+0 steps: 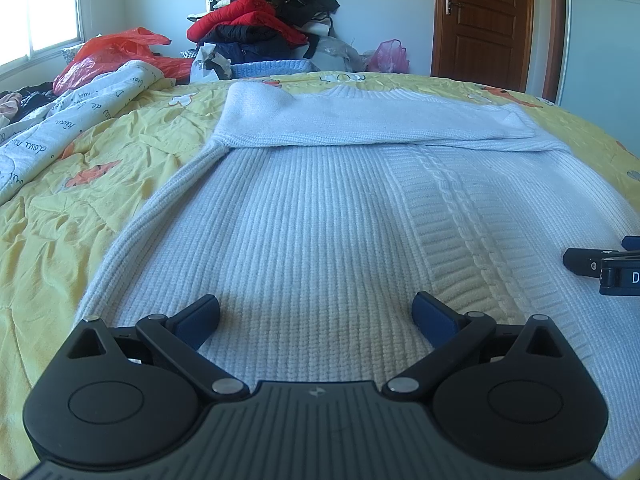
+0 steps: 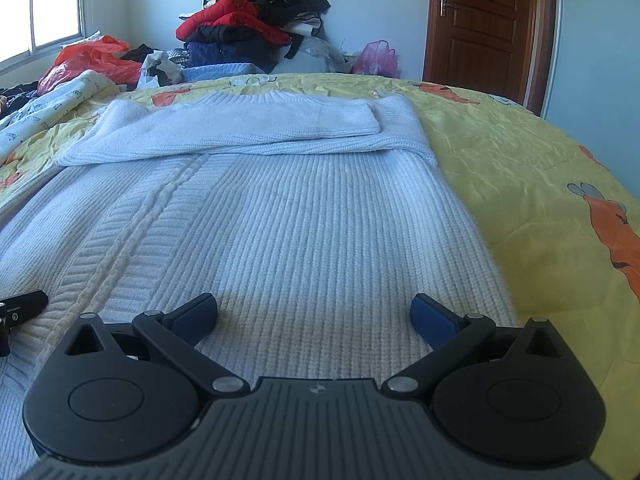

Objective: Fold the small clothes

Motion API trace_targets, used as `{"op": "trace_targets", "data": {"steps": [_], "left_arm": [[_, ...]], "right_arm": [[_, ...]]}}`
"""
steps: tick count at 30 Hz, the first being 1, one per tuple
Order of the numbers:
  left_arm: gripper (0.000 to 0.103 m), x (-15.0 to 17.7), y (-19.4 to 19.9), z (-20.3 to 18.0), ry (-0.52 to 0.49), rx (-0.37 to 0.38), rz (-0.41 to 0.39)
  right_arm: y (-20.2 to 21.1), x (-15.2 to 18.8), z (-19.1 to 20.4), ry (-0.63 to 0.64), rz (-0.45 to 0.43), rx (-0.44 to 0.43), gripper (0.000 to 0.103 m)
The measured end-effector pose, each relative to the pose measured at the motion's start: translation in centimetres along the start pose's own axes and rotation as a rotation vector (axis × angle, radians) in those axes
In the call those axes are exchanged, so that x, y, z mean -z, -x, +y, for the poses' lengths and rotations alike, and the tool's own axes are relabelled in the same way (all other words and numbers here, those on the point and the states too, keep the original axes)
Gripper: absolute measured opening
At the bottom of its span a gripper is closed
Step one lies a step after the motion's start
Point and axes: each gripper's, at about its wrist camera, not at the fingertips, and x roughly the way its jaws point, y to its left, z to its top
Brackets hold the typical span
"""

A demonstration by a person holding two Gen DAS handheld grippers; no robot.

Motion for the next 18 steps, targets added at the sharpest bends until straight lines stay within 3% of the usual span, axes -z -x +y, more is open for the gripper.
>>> {"op": "trace_targets", "data": {"steps": [18], "left_arm": [[0.103, 0.02, 0.02, 0.03, 0.0, 0.0, 0.0]], "right_arm": [[0.13, 0.14, -0.09, -0.001, -0.001, 0.0, 0.101]]}}
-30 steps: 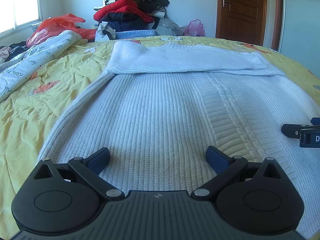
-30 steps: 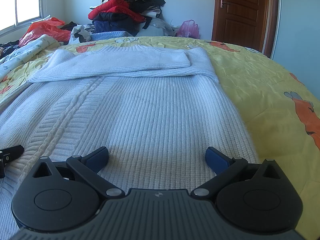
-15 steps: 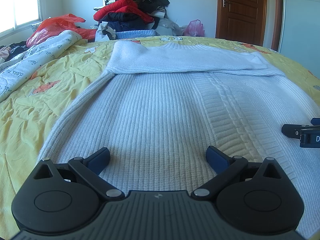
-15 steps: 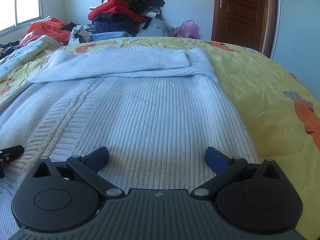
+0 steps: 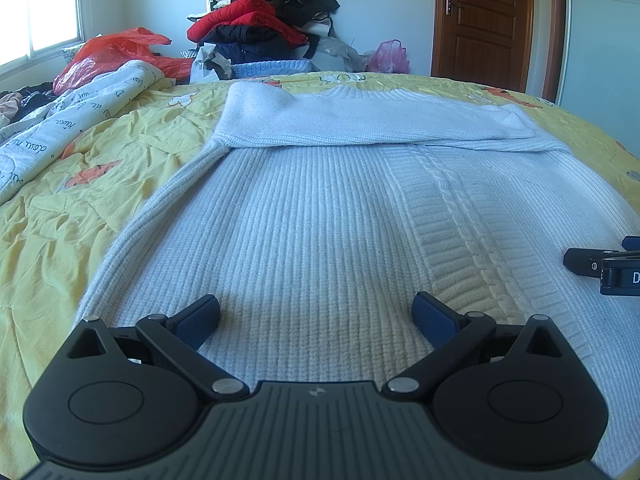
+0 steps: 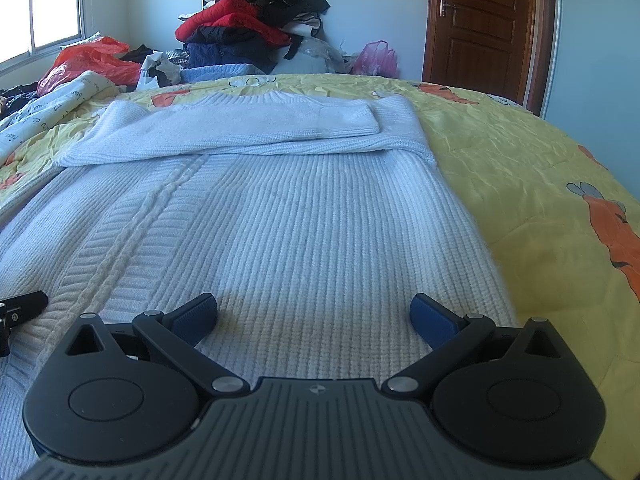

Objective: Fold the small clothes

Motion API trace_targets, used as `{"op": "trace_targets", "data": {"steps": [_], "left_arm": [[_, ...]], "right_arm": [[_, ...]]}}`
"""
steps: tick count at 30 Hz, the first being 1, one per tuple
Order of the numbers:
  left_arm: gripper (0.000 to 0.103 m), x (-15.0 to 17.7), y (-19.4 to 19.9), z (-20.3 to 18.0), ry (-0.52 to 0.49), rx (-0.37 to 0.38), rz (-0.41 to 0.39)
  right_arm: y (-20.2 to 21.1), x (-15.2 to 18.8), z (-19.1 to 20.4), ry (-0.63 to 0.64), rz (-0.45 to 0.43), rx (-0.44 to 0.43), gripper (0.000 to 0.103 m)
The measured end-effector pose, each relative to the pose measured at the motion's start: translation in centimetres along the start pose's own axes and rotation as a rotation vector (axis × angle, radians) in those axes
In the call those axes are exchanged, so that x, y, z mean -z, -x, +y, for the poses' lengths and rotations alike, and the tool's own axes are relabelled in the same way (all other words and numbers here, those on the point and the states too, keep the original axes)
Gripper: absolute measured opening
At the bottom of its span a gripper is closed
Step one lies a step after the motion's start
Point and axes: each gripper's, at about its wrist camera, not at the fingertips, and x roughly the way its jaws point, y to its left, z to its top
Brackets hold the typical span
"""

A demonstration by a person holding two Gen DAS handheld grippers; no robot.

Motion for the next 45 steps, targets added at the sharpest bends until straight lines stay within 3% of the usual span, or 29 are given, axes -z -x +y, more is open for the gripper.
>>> {"op": "trace_targets", "data": {"steps": [6, 19, 22, 25, 31, 35, 39, 41, 44, 45], "left_arm": [[0.103, 0.0, 0.0, 0.0, 0.0, 0.0, 0.0], [0.103, 0.0, 0.1, 0.0, 0.0, 0.0, 0.002], [0.103, 0.2, 1.3, 0.5, 0.022, -0.003, 0.008], [0.103, 1.3, 4.0, 2.0, 0.065, 0.048, -0.016], [0.103, 3.5, 7.0, 6.3, 0.117, 0.048, -0.009], [0.103, 4.1, 7.7, 9.1, 0.188, 0.114, -0.006], [0.103, 3.8, 8.7, 11.5, 0.26, 0.077, -0.009], [0.103, 3.9, 9.1, 13.5, 0.322, 0.114, -0.014], [0.103, 4.4, 8.0, 16.7, 0.461, 0.192, 0.071], [0.103, 4.7, 8.0, 17.5, 0.501, 0.22, 0.065]], "right_arm": [[0.7, 0.0, 0.2, 0.006, 0.008, 0.002, 0.101], [5.7, 4.0, 0.0, 0.081, -0.007, -0.046, 0.102], [6.5, 4.4, 0.1, 0.095, -0.006, -0.046, 0.102], [7.8, 4.8, -0.4, 0.101, -0.004, -0.068, 0.103], [10.8, 5.9, -3.3, -0.007, -0.01, -0.155, 0.102], [12.1, 6.3, -5.4, -0.09, -0.028, -0.168, 0.103], [11.8, 6.0, -7.7, -0.191, -0.009, -0.164, 0.103], [11.7, 6.0, -8.9, -0.247, 0.004, -0.178, 0.103], [10.9, 6.1, -10.8, -0.353, 0.042, -0.221, 0.103], [10.6, 6.4, -11.4, -0.395, 0.056, -0.241, 0.103]]}}
